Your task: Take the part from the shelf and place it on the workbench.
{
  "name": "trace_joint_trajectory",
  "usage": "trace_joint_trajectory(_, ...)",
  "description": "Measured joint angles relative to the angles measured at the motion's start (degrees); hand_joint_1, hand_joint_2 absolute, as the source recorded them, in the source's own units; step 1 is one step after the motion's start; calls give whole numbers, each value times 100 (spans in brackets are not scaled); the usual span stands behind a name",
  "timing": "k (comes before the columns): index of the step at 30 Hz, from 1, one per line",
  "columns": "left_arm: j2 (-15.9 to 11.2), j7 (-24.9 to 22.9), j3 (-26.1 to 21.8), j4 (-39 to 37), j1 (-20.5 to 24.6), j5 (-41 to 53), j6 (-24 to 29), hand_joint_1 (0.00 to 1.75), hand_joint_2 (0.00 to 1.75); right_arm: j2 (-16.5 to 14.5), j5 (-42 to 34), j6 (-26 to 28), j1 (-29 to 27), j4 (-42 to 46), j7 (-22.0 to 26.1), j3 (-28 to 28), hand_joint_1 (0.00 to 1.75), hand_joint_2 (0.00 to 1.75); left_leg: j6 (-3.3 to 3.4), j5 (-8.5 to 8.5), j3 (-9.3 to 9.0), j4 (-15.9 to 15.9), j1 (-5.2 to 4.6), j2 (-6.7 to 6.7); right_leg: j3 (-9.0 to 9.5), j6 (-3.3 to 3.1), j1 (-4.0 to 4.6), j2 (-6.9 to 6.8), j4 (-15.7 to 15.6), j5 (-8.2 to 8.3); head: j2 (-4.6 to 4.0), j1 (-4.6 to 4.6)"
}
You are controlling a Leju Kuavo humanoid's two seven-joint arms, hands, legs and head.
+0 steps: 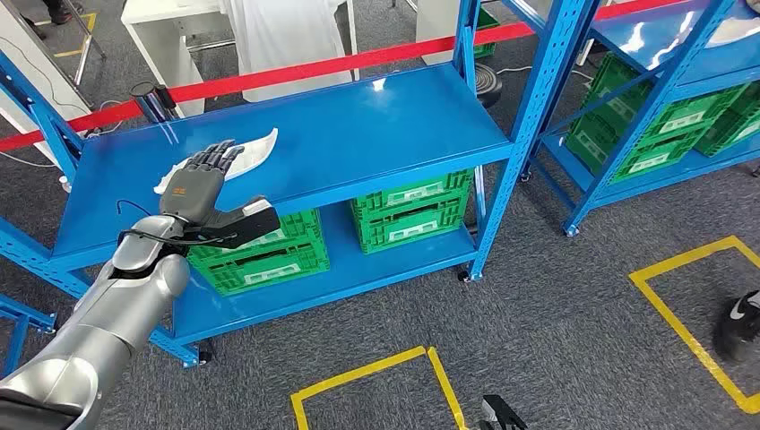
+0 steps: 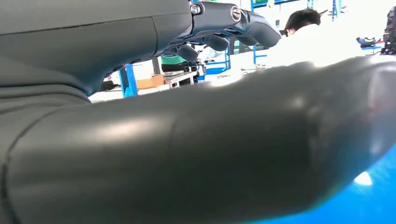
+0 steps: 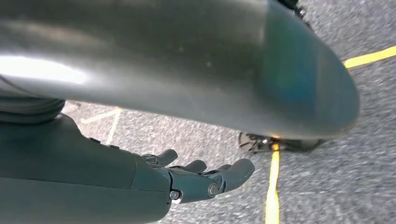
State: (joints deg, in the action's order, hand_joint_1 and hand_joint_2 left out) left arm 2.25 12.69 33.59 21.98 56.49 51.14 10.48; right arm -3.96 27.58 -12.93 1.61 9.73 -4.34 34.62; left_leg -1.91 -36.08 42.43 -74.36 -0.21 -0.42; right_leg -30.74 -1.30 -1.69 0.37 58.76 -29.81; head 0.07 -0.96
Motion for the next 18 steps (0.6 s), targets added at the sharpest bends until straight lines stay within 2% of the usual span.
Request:
trace_joint_trajectory(2,-21,-9,0,-21,25,-14,-3,0,0,0,4,-12,0,0,10,0,0,0,8,327,-46,389,0,8,112,24,-16,4,-4,-83,0,1)
trace_joint_trajectory(4,-64,-26,1,-76,70,-39,-5,0,0,0,20,-28,-2,0,21,1,0,0,39,1121,-119,1163,-6,37,291,89,-28,16,-6,-246,0,16)
trace_joint_trajectory(5,-84,-32,2,-101,84,-48,-4,0,0,0,31,-31,1,0,20,1,0,0,64,1415,-151,1429,-15,45,350,133,-23,21,-22,-324,0,23)
trace_joint_trajectory(6,-95,-37,3,-121,91,-55,3,0,0,0,40,-31,4,0,20,2,0,0,99,1572,-171,1578,-23,50,406,178,-14,25,-23,-368,0,26)
trace_joint_trajectory(8,-111,-49,6,-132,109,-58,23,0,0,2,51,-30,13,2,21,2,0,0,181,1518,-255,1629,-22,36,473,256,-9,18,5,-371,0,15)
trace_joint_trajectory(9,-114,-55,7,-133,125,-59,34,0,0,3,51,-29,16,2,24,2,0,0,226,1483,-319,1647,-13,28,447,276,-11,9,139,-325,0,7)
trace_joint_trajectory(10,-117,-61,7,-135,142,-60,40,0,0,4,50,-30,23,2,25,2,0,0,267,1445,-391,1662,-6,19,325,288,-12,0,371,-292,0,-1)
trace_joint_trajectory(11,-115,-63,7,-139,150,-61,44,0,0,4,50,-30,31,2,25,2,0,0,300,1405,-465,1673,-3,7,119,292,-12,-8,702,-309,0,-13)
trace_joint_trajectory(12,-113,-64,7,-147,149,-61,45,0,0,4,49,-29,37,2,25,2,0,0,328,1346,-527,1675,-11,-4,-139,292,-3,-12,1068,-397,0,-22)
trace_joint_trajectory(13,-110,-65,7,-156,140,-61,45,0,0,4,50,-28,40,2,25,2,0,0,347,1284,-587,1674,-21,-17,-407,297,10,-12,1370,-566,0,-28)
trace_joint_trajectory(14,-107,-67,7,-163,126,-61,44,0,0,5,51,-27,37,2,26,2,0,0,357,1216,-656,1671,-33,-31,-631,302,23,-12,1546,-762,0,-32)
trace_joint_trajectory(15,-105,-72,7,-172,115,-61,43,0,0,5,54,-27,30,2,26,2,0,0,362,1143,-735,1666,-45,-45,-785,304,40,-11,1564,-904,0,-33)
trace_joint_trajectory(16,-105,-76,7,-179,109,-61,40,0,0,7,56,-28,23,2,27,2,0,0,363,1064,-826,1657,-56,-55,-861,298,56,-11,1422,-907,0,-35)
trace_joint_trajectory(17,-104,-80,7,-186,106,-62,38,0,0,8,58,-31,16,2,28,2,0,0,359,978,-927,1647,-65,-62,-874,275,72,-12,1136,-710,0,-37)
trace_joint_trajectory(18,-104,-82,7,-197,103,-63,36,0,0,9,61,-32,6,2,29,3,0,0,349,891,-1010,1637,-72,-65,-852,234,91,-13,770,-324,0,-39)
